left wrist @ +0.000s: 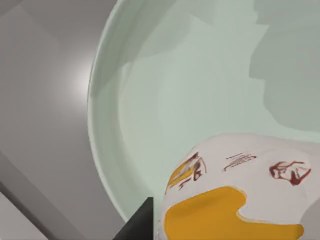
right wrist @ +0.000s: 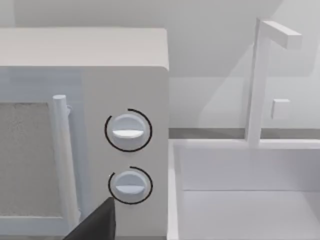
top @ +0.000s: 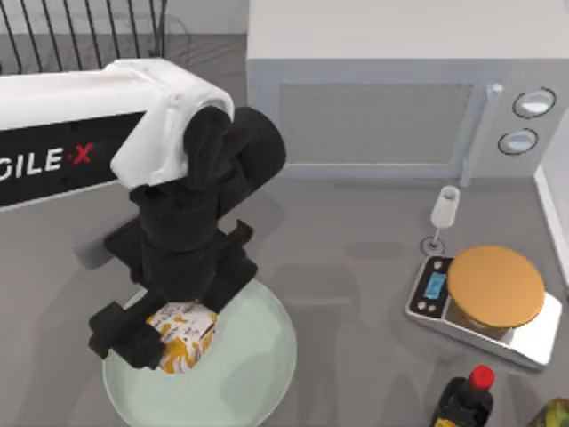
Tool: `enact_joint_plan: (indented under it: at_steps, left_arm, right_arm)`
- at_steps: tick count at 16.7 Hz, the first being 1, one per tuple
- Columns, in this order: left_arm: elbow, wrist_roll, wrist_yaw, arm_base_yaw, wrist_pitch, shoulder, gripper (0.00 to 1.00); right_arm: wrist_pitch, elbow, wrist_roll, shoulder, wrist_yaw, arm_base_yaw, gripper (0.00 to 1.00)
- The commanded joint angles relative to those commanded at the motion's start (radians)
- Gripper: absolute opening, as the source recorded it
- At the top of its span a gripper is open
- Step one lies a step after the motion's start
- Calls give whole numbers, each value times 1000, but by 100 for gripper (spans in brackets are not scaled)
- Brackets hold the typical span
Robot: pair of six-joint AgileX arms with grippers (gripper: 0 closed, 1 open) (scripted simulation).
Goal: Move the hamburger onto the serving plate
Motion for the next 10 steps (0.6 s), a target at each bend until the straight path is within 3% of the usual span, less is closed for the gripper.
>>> enact_joint_plan:
  at_steps: [6, 10]
  left_arm:
    - [-22, -494, -7, -18, 72, -37, 0]
    - [-22, -648, -16, -9, 104, -53, 0]
  right_arm:
    - [0, 0, 0, 0, 0, 0, 100]
    - [0, 0, 0, 0, 0, 0, 100]
